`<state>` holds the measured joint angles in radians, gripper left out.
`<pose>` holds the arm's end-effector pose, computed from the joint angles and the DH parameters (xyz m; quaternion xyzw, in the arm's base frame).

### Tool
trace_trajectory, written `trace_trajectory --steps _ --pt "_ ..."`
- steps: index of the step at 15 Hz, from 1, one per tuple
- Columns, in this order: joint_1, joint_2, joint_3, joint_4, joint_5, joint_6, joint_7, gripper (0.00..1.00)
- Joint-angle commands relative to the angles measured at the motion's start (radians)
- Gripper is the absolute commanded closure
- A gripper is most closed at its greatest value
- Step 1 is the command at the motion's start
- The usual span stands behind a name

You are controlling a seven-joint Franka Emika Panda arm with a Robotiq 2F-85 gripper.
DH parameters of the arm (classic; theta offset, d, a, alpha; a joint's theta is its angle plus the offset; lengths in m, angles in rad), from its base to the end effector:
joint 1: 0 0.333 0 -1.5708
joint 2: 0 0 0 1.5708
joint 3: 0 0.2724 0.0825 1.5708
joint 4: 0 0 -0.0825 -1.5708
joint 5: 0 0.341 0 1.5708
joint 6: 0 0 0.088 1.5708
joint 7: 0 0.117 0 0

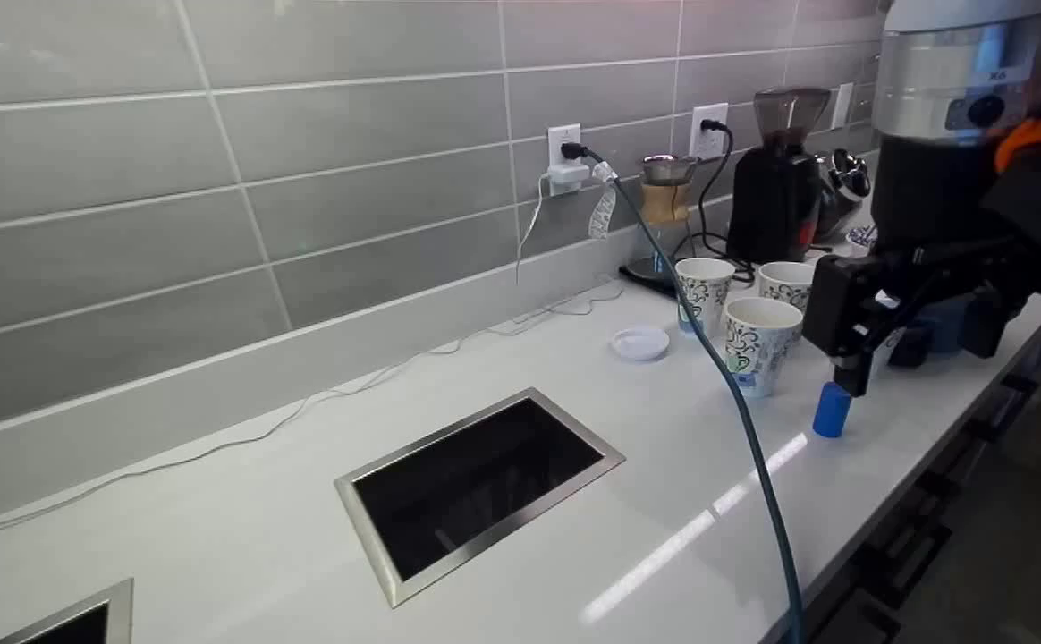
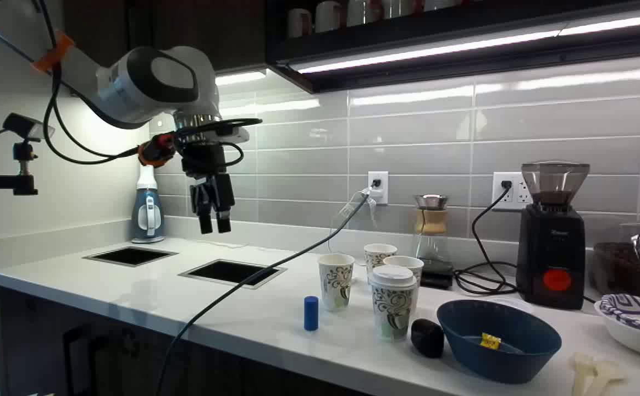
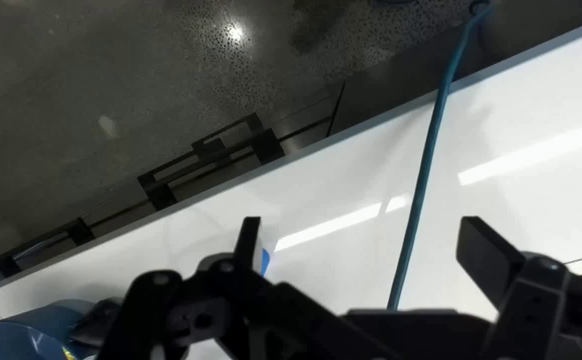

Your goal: Tighten the lid on the coffee cup

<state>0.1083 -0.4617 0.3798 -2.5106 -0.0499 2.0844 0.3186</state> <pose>0.3448 0.1773 0.4046 0.9914 0.0784 0.0414 0.0960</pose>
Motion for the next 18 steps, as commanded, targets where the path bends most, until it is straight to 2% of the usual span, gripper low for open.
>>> trace_trajectory --steps 1,6,13,14,15,16,18 --pt "0.029 0.005 -0.027 0.002 -0.015 -0.003 0.012 0.00" --pt "0.016 0.016 -0.042 0.003 -0.009 0.016 0.017 0.00" --pt "-0.060 0.108 -0.229 0.049 0.039 0.062 -0.029 0.00" --pt "-0.074 0.132 -0.253 0.069 0.041 0.077 -0.030 0.25" --pt "-0.091 0.163 -0.273 0.098 0.036 0.087 -0.025 0.26" --pt "-0.099 0.188 -0.290 0.126 0.041 0.098 -0.031 0.32" --pt "-0.109 0.251 -0.307 0.197 0.032 0.117 -0.027 0.50"
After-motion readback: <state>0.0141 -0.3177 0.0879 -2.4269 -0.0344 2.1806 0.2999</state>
